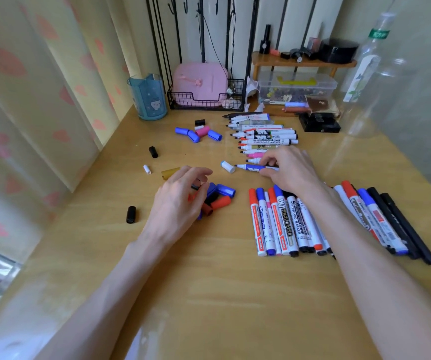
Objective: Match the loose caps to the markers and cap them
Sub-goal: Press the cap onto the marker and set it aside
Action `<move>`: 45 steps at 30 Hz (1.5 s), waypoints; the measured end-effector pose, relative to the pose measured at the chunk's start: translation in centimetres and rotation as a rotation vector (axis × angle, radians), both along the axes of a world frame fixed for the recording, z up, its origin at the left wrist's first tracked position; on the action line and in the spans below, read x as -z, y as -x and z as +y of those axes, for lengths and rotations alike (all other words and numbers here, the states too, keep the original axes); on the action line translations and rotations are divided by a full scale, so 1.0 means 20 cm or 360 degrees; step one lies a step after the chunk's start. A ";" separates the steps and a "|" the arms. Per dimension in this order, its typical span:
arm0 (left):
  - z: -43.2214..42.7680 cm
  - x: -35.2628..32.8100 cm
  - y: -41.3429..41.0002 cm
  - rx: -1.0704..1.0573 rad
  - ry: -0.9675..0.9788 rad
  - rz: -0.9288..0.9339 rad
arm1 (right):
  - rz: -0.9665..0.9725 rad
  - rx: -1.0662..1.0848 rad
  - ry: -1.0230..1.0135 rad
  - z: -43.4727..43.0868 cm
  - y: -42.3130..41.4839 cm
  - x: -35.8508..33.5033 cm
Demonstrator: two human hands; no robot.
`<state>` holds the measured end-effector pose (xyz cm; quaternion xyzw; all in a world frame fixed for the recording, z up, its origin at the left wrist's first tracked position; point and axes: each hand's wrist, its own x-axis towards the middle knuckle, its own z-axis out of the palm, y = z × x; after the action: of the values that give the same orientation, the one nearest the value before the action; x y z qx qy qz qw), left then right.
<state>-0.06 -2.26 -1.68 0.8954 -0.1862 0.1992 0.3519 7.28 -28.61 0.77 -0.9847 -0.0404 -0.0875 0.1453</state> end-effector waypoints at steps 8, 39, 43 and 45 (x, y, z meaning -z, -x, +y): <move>0.11 -0.03 -0.01 0.0035 -0.0082 0.0101 | -0.0211 -0.0117 -0.0105 0.00 0.15 -0.02; 0.21 -0.07 0.03 0.0340 -0.0104 0.0318 | -0.0592 -0.0507 -0.0126 0.09 0.56 0.02; 0.14 -0.08 0.06 0.0401 -0.0043 0.0292 | -0.0616 -0.0550 -0.0141 0.10 0.56 0.02; 0.12 -0.08 0.07 0.0406 -0.0010 0.0287 | -0.0601 -0.0582 -0.0134 0.11 0.57 0.02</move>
<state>-1.54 0.04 -0.11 0.8798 -0.2667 0.0711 0.3870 -4.02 -26.32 0.35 -0.9203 -0.2405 -0.2436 0.1893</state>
